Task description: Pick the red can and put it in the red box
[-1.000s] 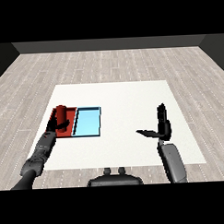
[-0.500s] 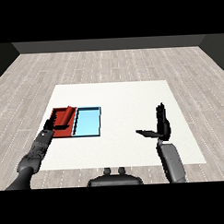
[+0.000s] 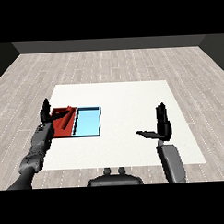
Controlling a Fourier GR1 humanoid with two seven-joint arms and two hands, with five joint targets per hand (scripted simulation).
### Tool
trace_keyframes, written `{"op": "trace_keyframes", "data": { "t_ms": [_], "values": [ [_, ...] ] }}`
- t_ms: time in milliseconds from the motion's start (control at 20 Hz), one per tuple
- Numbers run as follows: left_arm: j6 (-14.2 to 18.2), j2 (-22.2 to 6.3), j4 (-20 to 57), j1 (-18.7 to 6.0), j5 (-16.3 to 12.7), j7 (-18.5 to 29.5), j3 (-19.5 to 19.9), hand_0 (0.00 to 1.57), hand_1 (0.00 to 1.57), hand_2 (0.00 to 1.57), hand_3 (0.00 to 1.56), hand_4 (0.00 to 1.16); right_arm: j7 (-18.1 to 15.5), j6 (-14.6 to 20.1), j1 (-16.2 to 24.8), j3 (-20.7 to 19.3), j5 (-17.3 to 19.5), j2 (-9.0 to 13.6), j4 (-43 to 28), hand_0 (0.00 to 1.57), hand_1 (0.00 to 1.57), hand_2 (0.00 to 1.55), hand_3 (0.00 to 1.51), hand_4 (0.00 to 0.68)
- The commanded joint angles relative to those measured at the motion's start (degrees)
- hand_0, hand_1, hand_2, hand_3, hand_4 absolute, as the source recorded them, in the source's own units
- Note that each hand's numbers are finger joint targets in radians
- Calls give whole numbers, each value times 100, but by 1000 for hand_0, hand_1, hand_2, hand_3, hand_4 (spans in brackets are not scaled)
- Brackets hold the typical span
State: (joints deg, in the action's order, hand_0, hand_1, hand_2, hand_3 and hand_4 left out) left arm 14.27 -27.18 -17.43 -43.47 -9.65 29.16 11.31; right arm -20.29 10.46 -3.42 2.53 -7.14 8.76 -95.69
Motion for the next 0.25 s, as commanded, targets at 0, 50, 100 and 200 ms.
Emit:
{"op": "trace_keyframes", "data": {
  "t_ms": [0,50,100,200],
  "values": [
    [-706,552,-939,-56,-658,1025,449,0,0,0,0,0,-38,-372,18,62,-229,78,-58,0,0,0,0,0],
    [-1018,778,-1120,-62,-829,1185,513,0,0,0,0,0,4,-415,-53,148,-271,0,11,0,0,0,0,0],
    [-1135,1076,-1308,-71,-787,1298,359,0,0,0,0,0,30,-451,57,233,-282,-33,-66,0,0,0,0,0],
    [-1149,1345,-1761,205,-778,1357,180,0,0,0,0,0,-176,-637,295,243,-405,-53,20,0,0,0,0,0]
  ]
}}
